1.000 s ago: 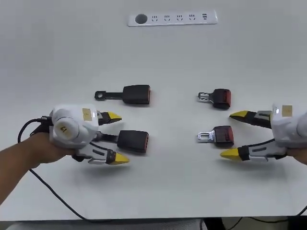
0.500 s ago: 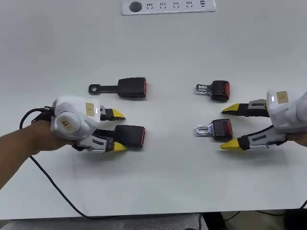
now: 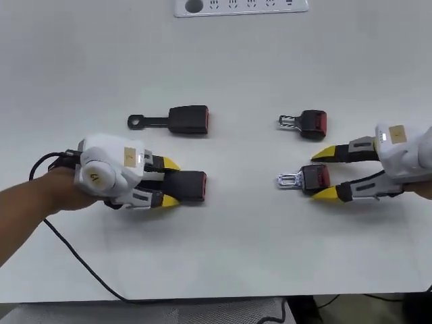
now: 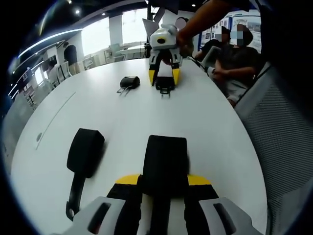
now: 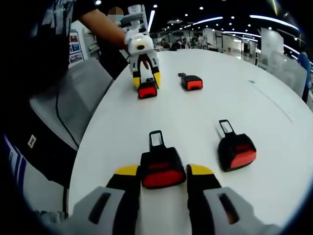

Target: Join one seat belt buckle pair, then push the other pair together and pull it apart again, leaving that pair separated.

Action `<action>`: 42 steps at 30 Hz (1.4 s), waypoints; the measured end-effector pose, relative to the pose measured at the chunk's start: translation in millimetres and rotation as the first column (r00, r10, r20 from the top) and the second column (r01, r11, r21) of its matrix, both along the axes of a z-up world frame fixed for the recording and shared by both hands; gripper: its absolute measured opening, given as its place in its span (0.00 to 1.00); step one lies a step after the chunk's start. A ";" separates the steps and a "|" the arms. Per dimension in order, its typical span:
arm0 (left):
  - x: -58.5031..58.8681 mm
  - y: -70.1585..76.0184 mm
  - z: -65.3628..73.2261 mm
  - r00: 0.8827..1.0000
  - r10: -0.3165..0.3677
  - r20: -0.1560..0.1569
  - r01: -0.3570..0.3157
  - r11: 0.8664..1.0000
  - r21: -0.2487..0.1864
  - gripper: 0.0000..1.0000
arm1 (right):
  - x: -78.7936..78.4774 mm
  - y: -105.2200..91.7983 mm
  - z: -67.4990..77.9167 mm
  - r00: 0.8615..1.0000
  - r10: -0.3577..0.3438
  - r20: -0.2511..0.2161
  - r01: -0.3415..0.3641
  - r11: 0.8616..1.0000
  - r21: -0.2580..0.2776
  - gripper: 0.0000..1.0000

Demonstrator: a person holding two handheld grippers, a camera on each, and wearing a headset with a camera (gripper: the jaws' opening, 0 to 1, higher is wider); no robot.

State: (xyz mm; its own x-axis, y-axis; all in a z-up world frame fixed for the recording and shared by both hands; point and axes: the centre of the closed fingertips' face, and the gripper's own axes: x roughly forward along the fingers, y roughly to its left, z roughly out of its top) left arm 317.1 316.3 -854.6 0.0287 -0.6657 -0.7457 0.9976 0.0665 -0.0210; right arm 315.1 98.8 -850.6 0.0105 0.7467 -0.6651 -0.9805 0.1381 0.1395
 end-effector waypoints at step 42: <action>-3.5 -1.6 -3.0 0.997 0.070 -0.023 -0.069 0.995 0.069 0.34 | -0.3 -0.5 0.7 1.000 -0.025 -0.018 0.027 0.992 0.122 0.36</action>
